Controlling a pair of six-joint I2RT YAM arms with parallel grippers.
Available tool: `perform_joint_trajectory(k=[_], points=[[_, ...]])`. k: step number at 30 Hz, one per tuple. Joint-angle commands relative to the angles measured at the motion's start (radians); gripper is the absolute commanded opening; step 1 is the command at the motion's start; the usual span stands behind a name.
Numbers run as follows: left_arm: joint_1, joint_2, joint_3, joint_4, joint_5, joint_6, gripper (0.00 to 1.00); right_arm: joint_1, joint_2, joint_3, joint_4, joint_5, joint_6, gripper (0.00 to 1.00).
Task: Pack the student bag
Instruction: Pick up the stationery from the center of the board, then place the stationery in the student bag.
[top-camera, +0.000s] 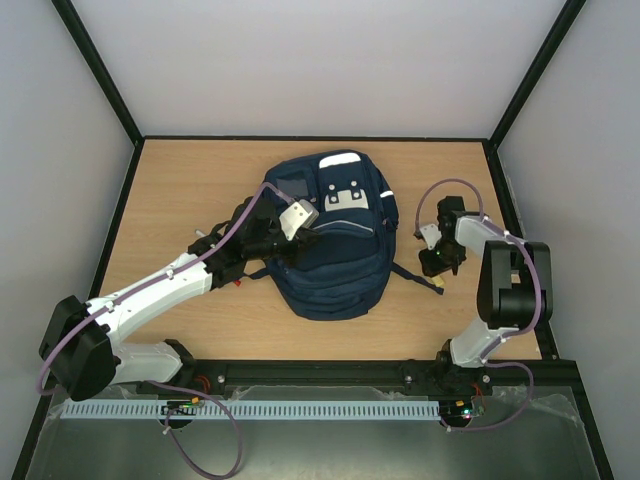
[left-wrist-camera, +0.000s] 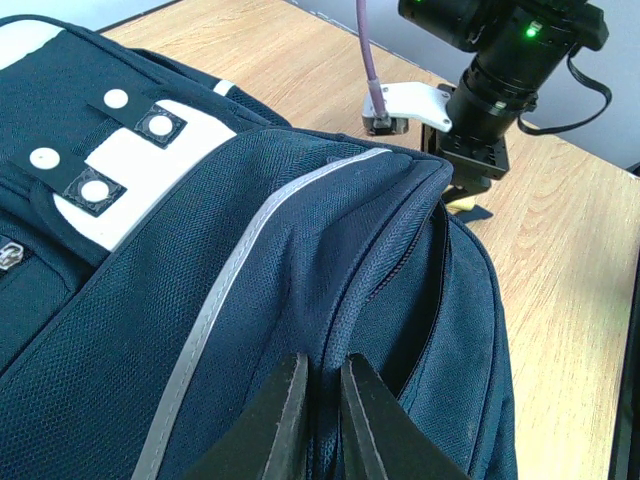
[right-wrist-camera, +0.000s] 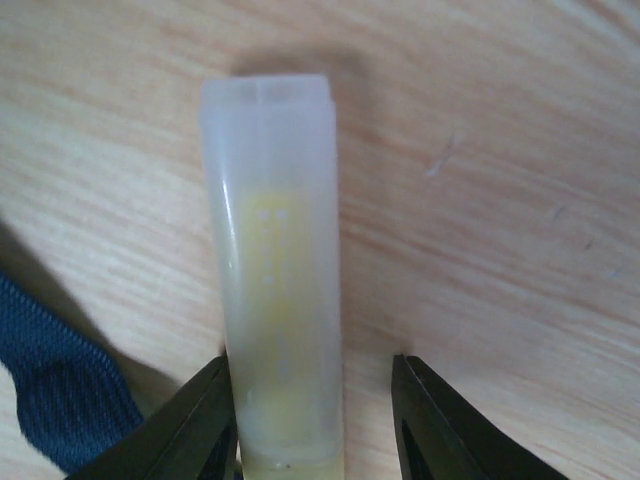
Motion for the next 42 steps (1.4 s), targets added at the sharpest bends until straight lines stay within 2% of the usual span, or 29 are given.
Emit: perform_joint_trajectory(k=[1, 8, 10, 14, 19, 21, 23, 28, 31, 34, 36, 42], points=[[0.001, -0.025, 0.033, 0.055, 0.04, -0.018, 0.11, -0.001, 0.059, 0.041, -0.017, 0.008, 0.098, 0.42], [0.001, -0.03, 0.035, 0.055, 0.04, -0.016, 0.11, -0.001, 0.049, 0.039, -0.002, 0.103, 0.141, 0.31], [0.002, -0.03, 0.035, 0.055, 0.041, -0.017, 0.11, -0.001, 0.035, 0.031, -0.007, 0.098, 0.138, 0.24], [0.002, -0.033, 0.035, 0.053, 0.041, -0.016, 0.11, -0.001, -0.035, 0.027, -0.038, 0.026, 0.137, 0.14], [0.001, -0.036, 0.03, 0.056, 0.043, -0.017, 0.11, 0.038, -0.222, 0.053, -0.125, -0.07, 0.12, 0.12], [0.001, -0.03, 0.033, 0.055, 0.047, -0.019, 0.11, 0.096, -0.312, 0.049, -0.158, -0.115, 0.089, 0.1], [0.001, -0.027, 0.038, 0.052, 0.05, -0.02, 0.11, 0.157, -0.415, 0.035, -0.143, -0.097, 0.104, 0.07], [0.001, -0.027, 0.031, 0.055, 0.048, -0.022, 0.11, 0.28, -0.539, 0.048, -0.153, -0.186, 0.08, 0.03], [0.001, -0.017, 0.032, 0.056, 0.057, -0.026, 0.11, 0.424, -0.598, 0.032, -0.139, -0.149, 0.039, 0.03], [0.001, -0.008, 0.035, 0.055, 0.064, -0.028, 0.11, 0.583, -0.614, 0.042, -0.147, -0.114, -0.007, 0.04], [0.002, -0.007, 0.035, 0.055, 0.065, -0.028, 0.11, 0.642, -0.59, 0.067, -0.16, -0.11, -0.039, 0.04], [0.005, -0.018, 0.035, 0.047, 0.057, -0.019, 0.11, 0.815, -0.539, 0.098, -0.09, 0.03, -0.156, 0.04]])
